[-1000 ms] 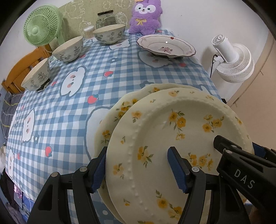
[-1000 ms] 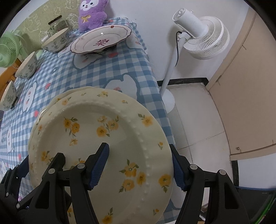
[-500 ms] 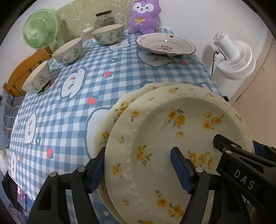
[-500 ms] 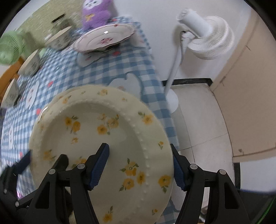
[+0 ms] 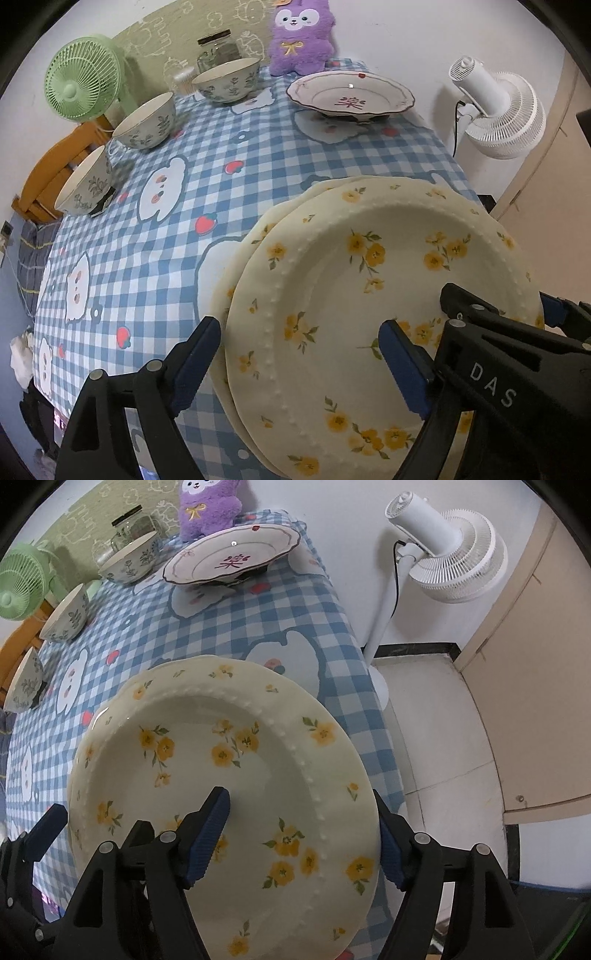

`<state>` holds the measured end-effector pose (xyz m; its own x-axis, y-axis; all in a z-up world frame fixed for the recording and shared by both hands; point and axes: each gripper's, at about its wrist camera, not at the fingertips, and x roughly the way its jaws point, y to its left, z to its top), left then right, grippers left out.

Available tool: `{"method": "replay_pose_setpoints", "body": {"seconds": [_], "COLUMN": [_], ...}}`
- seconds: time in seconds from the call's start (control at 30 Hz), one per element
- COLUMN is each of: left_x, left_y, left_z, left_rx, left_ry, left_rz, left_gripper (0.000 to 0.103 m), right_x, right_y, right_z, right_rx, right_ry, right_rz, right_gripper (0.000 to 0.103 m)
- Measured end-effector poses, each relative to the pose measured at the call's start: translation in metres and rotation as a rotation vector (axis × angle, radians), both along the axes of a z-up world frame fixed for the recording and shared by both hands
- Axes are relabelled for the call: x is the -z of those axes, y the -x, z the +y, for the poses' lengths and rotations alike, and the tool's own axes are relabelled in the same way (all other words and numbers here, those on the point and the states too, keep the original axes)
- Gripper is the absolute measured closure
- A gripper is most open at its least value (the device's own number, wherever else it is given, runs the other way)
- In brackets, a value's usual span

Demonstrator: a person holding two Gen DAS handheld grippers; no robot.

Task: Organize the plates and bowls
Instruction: 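Lower the beaded-rim plate onto the yellow-flower plate and open both grippers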

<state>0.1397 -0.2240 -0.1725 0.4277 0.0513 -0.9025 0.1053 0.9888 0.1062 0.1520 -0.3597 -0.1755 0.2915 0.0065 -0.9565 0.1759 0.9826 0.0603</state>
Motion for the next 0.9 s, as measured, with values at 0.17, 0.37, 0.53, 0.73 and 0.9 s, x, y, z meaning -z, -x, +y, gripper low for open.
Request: {"method": "replay_pose_setpoints", "body": {"seconds": [0.17,0.37,0.53,0.73,0.9], "left_x": [0.0,0.001,-0.004,-0.026,-0.054], "left_y": [-0.002,-0.008,-0.008,-0.012,-0.014], "left_z": [0.008,0.017,0.019,0.03,0.041], "left_rx": [-0.022,-0.033,-0.017,0.002,0.031], "left_ry": [0.022,0.053,0.086,0.133,0.152], "left_rz": [0.005,0.019,0.023,-0.01,-0.049], "left_gripper": [0.014,0.014,0.014,0.014,0.014], "right_x": [0.002,0.004,-0.01,-0.048,-0.082], "right_y": [-0.006,-0.011,-0.01,-0.01,-0.007], "right_z": [0.007,0.009,0.011,0.021,0.034], "right_rx": [0.002,0.021,0.008,0.001,0.026], "right_ry": [0.001,-0.005,0.033,0.054,0.059], "right_rz": [0.0,0.022,-0.001,-0.076,-0.13], "right_gripper": [0.023,0.019,0.019,0.017,0.017]}}
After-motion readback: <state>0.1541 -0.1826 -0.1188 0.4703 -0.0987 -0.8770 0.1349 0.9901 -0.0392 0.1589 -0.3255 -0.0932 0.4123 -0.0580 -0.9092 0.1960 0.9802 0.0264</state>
